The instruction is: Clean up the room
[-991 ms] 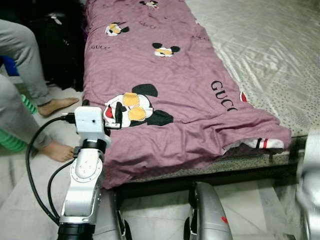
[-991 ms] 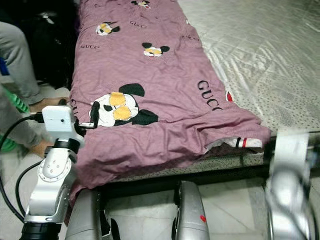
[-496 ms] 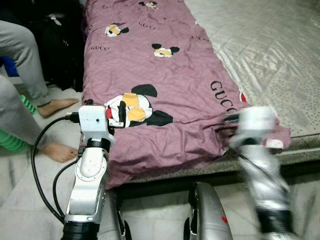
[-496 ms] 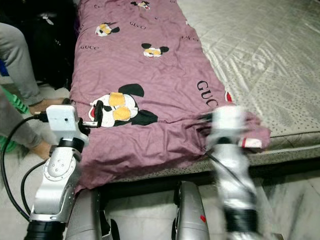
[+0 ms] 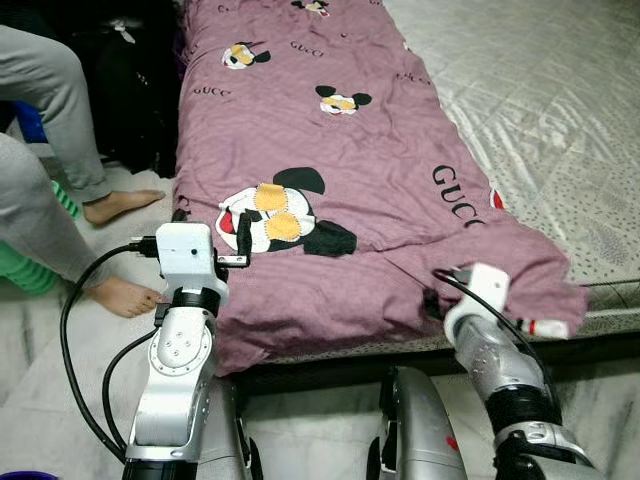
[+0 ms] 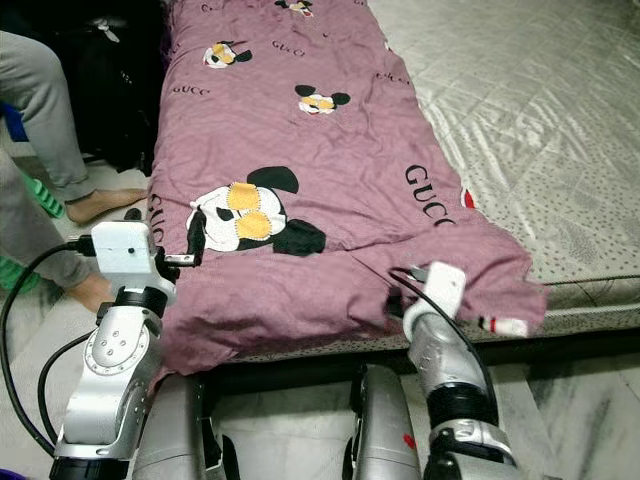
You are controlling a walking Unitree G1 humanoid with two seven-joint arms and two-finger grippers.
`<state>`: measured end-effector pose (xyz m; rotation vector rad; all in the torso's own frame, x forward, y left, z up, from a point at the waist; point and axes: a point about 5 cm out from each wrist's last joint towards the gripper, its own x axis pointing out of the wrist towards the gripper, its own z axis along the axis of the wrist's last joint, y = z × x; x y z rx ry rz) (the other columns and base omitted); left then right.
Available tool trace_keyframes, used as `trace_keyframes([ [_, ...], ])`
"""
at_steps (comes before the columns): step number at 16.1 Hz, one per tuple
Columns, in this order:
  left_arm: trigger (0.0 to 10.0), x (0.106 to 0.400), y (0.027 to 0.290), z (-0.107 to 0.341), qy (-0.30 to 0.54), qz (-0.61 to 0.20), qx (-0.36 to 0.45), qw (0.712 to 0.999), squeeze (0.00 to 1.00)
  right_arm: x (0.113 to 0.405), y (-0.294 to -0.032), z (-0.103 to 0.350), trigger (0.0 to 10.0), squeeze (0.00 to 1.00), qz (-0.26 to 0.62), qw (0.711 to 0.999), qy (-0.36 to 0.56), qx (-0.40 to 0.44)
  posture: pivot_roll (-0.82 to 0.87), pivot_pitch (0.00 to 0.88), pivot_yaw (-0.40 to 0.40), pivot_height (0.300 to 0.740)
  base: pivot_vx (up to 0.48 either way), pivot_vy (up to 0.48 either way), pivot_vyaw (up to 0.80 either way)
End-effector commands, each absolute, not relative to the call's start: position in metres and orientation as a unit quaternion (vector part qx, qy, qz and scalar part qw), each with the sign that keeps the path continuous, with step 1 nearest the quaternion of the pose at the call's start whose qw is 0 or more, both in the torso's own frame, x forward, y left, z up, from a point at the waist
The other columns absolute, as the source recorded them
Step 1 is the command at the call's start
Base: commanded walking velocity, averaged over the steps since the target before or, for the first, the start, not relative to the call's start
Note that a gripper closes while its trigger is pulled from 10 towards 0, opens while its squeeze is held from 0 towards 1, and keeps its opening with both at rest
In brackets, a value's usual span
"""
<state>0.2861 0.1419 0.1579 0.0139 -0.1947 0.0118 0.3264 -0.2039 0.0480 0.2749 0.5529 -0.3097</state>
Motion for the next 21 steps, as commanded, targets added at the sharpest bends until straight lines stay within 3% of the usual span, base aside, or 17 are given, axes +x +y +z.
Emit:
trace_keyframes([
  [1,10.0,0.285,0.141,0.156,-0.091,0.002,0.007,0.996,0.00,0.305,-0.227,0.026,10.0,0.00,-0.209,0.916,0.317,0.132,0.01,0.162,-0.023,0.564,0.000,0.000,0.00],
  [5,10.0,0.287,0.143,0.156,-0.089,0.000,0.010,0.996,0.00,0.278,-0.255,0.009,10.0,0.00,-0.263,0.892,0.346,0.121,0.00,0.155,-0.017,0.564,0.000,0.000,0.00],
  [10,10.0,0.286,0.144,0.155,-0.088,0.001,0.012,0.996,0.00,0.263,-0.296,0.044,10.0,0.00,-0.340,0.905,0.256,0.000,-0.01,0.144,-0.014,0.564,0.000,0.000,0.00],
  [15,10.0,0.291,0.143,0.158,-0.095,-0.004,0.013,0.995,0.00,0.245,-0.316,0.078,10.0,0.00,-0.373,0.908,0.178,-0.066,-0.03,0.137,-0.004,0.564,0.000,0.000,0.00],
  [21,10.0,0.291,0.146,0.159,-0.098,-0.001,0.014,0.995,0.00,0.242,-0.308,0.098,10.0,0.00,-0.348,0.924,0.134,-0.078,-0.04,0.128,-0.006,0.564,0.000,0.000,0.00],
])
